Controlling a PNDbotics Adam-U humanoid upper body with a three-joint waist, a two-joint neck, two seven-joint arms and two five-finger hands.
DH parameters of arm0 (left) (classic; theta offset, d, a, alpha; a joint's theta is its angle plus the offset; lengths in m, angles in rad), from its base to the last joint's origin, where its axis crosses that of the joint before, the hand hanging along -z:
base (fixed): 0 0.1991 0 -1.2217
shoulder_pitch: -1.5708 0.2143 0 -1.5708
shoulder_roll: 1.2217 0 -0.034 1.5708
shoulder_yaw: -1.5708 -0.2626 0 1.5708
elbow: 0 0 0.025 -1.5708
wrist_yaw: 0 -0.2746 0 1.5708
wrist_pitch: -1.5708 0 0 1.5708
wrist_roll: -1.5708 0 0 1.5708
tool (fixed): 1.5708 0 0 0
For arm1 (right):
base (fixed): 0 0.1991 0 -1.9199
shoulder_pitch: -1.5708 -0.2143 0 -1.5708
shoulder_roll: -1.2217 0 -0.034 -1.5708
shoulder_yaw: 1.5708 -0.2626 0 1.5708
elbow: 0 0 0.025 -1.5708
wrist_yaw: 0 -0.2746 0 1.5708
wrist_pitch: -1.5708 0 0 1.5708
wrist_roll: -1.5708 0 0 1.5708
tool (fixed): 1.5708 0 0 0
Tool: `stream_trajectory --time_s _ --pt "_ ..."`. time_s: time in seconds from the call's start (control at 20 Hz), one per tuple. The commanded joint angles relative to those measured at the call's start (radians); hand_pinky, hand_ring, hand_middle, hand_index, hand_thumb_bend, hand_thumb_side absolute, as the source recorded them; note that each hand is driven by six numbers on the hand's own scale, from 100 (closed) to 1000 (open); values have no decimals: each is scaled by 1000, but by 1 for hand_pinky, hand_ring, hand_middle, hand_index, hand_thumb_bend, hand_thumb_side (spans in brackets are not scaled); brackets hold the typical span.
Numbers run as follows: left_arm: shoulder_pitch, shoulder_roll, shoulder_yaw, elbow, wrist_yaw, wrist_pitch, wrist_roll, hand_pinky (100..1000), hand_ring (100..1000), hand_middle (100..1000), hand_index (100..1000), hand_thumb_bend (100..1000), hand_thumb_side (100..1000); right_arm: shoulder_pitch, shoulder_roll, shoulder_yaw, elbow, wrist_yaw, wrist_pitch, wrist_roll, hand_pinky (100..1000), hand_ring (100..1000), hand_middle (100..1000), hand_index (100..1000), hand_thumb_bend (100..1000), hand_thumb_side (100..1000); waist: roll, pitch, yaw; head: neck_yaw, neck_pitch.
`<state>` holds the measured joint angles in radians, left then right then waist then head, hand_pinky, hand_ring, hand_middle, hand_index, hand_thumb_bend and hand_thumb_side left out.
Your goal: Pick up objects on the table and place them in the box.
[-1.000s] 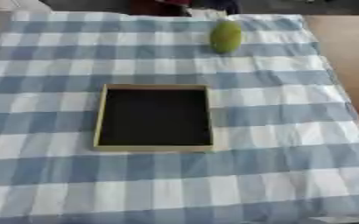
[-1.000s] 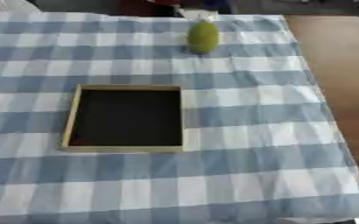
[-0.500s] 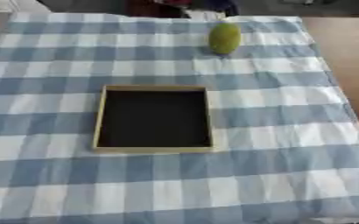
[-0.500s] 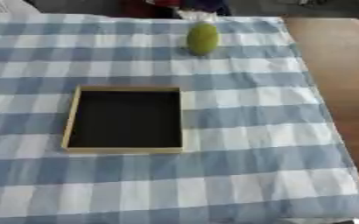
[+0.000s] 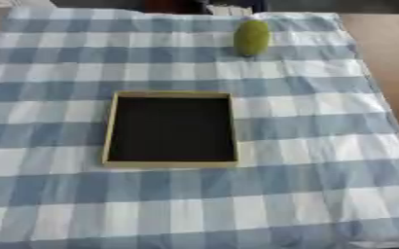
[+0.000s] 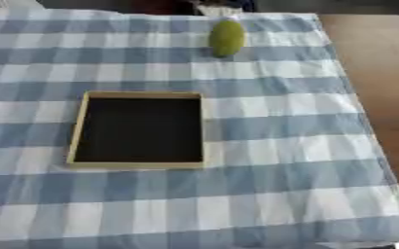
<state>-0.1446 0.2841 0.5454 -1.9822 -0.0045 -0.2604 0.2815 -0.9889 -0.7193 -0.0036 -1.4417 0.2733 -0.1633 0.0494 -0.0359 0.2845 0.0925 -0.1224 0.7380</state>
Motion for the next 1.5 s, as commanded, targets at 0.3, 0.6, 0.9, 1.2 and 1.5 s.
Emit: stream_trajectory --time_s 0.3,0.6,0.9,1.2,1.5 --pt "-10 14 -3 -18 6 -7 -10 675 515 738 845 100 523 -217 137 3 325 240 -18 42 810 787 788 796 168 368 7 -4 17 -9 -14" --pt "-14 18 -7 -18 9 -10 -15 675 514 738 845 100 524 -340 230 -40 556 431 -37 0 817 799 798 806 162 430 5 5 27 -19 -31" --pt "-21 20 -11 -18 12 -3 -24 676 513 739 846 100 530 -369 276 -36 699 626 -101 -5 820 815 812 817 183 505 2 9 34 -28 -31" --pt "-28 21 -14 -18 15 -1 -27 676 514 739 845 100 529 -365 300 -20 778 711 -172 52 834 839 837 848 220 530 2 7 38 -36 -35" --pt "-27 22 -12 -18 15 1 -25 676 515 740 845 100 529 -359 297 -20 822 717 -222 189 855 863 863 875 280 492 0 2 37 -35 -34"
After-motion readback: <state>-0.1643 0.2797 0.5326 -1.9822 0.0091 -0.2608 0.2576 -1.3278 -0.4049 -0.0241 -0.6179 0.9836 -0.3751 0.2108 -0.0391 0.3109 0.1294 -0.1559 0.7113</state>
